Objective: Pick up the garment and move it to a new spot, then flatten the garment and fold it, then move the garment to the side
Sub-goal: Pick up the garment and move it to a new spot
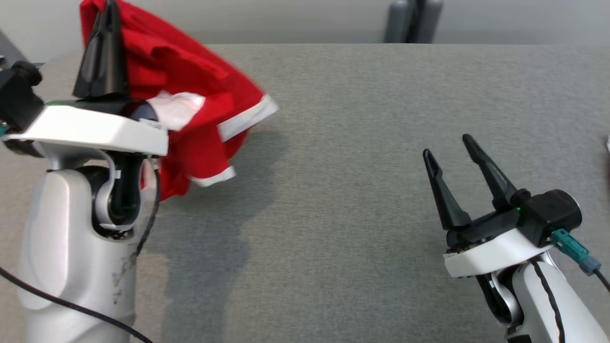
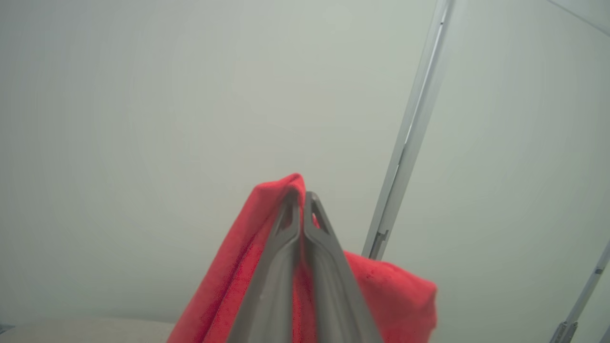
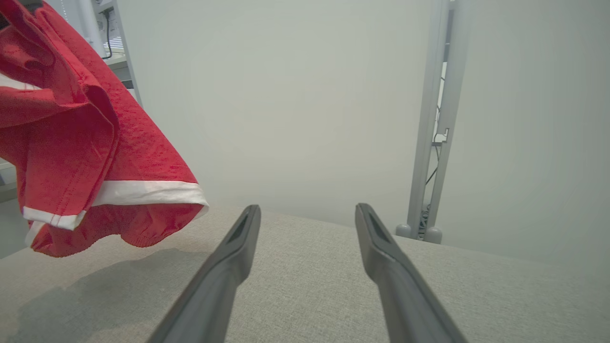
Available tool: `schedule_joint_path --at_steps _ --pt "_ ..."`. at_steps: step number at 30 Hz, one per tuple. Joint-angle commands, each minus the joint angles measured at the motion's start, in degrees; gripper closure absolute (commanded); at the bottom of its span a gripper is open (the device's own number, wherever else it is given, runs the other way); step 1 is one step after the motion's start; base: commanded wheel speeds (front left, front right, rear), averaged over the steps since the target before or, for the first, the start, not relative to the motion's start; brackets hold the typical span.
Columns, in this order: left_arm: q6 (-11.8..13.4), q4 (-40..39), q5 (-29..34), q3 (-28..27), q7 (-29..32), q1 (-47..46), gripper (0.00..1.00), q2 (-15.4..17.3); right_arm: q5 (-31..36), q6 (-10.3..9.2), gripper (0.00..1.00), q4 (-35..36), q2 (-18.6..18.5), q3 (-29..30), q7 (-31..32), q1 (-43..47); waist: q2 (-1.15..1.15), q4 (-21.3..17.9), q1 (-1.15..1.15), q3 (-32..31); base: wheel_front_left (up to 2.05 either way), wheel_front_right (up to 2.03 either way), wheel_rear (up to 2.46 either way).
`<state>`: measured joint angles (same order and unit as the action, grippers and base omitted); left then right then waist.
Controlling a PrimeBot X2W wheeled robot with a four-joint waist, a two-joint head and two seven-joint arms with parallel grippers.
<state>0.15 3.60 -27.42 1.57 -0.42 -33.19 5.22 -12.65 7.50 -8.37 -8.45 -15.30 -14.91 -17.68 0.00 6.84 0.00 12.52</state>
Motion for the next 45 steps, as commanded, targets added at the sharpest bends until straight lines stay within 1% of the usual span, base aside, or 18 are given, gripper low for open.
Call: schedule_joint_path --at_steps 1,4,7,9,12,16,20,21,27,28,29,30,31,34,38,40,42,45 --pt "0.65 -1.41 0.03 0.81 0.35 -0.90 1.00 -0.27 -0.34 -0.03 0.00 0.27 0.22 0.50 -0.39 -0.80 0.00 -2.90 0.00 0.95 0.00 0.00 0.00" --pt "1.93 -3.39 -2.34 3.70 1.23 -2.28 1.00 -1.57 -0.27 -0.03 0.00 1.33 0.87 2.21 -0.37 -1.04 0.00 -5.69 0.00 1.98 0.00 0.00 0.00" --pt "3.62 -4.19 -4.48 7.54 0.75 -3.58 1.00 -2.05 -0.05 -0.03 0.00 1.81 1.65 3.70 -0.39 -1.16 0.00 -8.60 0.00 3.01 0.00 0.00 0.00" --pt "4.70 -3.33 -5.16 10.71 -0.05 -4.06 1.00 -2.15 0.08 -0.03 0.00 2.16 2.07 4.74 -0.39 -1.39 0.00 -10.42 0.00 3.69 0.00 0.00 0.00" --pt "7.03 -1.42 -7.11 16.29 -2.31 -4.07 1.00 -2.18 0.19 -0.03 0.00 2.54 2.75 5.61 -0.40 -1.69 0.00 -13.16 0.00 4.36 0.00 0.00 0.00" --pt "9.68 2.79 -8.99 23.66 -4.94 -2.84 1.00 -2.17 0.26 -0.03 0.00 2.90 3.62 6.74 -0.41 -1.72 0.00 -16.12 0.00 4.92 0.00 0.00 0.00" --pt "10.64 6.60 -9.78 30.67 -6.28 -1.44 1.00 -2.17 0.14 -0.03 0.00 2.95 4.02 7.45 -0.40 -1.26 0.00 -17.81 0.00 5.06 0.00 0.00 0.00" --pt "10.64 6.60 -9.78 30.67 -6.28 -1.44 1.00 -2.17 0.14 -0.03 0.00 2.95 4.02 7.45 -0.40 -1.26 0.00 -17.81 0.00 5.06 0.00 0.00 0.00" --pt "10.47 10.02 -12.10 40.16 -6.25 0.67 1.00 -2.19 0.18 -0.03 0.00 2.55 4.38 8.29 -0.40 -0.65 0.00 -17.95 0.00 4.38 0.00 0.00 0.00" --pt "10.45 10.42 -12.48 41.42 -6.43 0.91 0.84 -2.18 0.27 -0.03 0.00 2.44 4.42 8.25 -0.40 -0.64 0.00 -17.75 0.00 4.15 0.00 0.00 0.00" --pt "10.65 10.72 -12.88 42.49 -6.72 1.02 0.58 -2.13 0.39 -0.03 0.00 2.42 4.47 8.23 -0.40 -0.55 0.00 -17.48 0.00 3.88 0.00 0.00 0.00" --pt "10.73 10.95 -13.20 43.65 -6.71 1.06 0.25 -2.15 0.48 -0.03 0.00 2.39 4.49 8.21 -0.41 -0.46 0.00 -17.20 0.00 3.64 0.00 0.00 0.00" --pt "10.57 11.07 -13.58 44.68 -6.83 1.10 0.00 -2.19 0.55 -0.03 0.00 2.32 4.49 8.16 -0.40 -0.41 0.00 -16.90 0.00 3.41 0.00 0.00 0.00" --pt "10.46 11.34 -14.28 46.85 -7.37 0.72 0.00 -2.15 0.73 -0.03 0.00 2.17 4.39 7.97 -0.41 -0.31 0.00 -15.80 0.00 2.64 0.00 0.00 0.00" --pt "11.11 11.43 -13.31 46.85 -9.42 -0.70 0.00 -1.95 0.96 -0.03 0.00 2.00 3.96 7.67 -0.41 0.35 0.00 -14.09 0.00 1.67 0.00 0.00 0.00" --pt "11.68 11.05 -11.43 46.76 -10.72 -1.63 0.00 -0.44 1.04 -0.03 0.00 1.87 3.72 7.68 -0.41 0.52 0.00 -13.17 0.00 1.12 0.00 0.00 0.00" --pt "12.58 10.36 -11.56 44.87 -11.93 -1.22 0.00 0.46 1.15 -0.03 0.00 1.86 3.44 7.69 -0.41 0.60 0.00 -12.18 0.00 0.56 0.00 0.00 0.00" --pt "14.24 9.60 -9.76 41.70 -13.46 -1.23 0.00 3.86 1.21 -0.03 0.00 1.92 3.04 7.25 -0.41 1.01 0.00 -10.88 0.00 -0.15 0.00 0.00 0.00"
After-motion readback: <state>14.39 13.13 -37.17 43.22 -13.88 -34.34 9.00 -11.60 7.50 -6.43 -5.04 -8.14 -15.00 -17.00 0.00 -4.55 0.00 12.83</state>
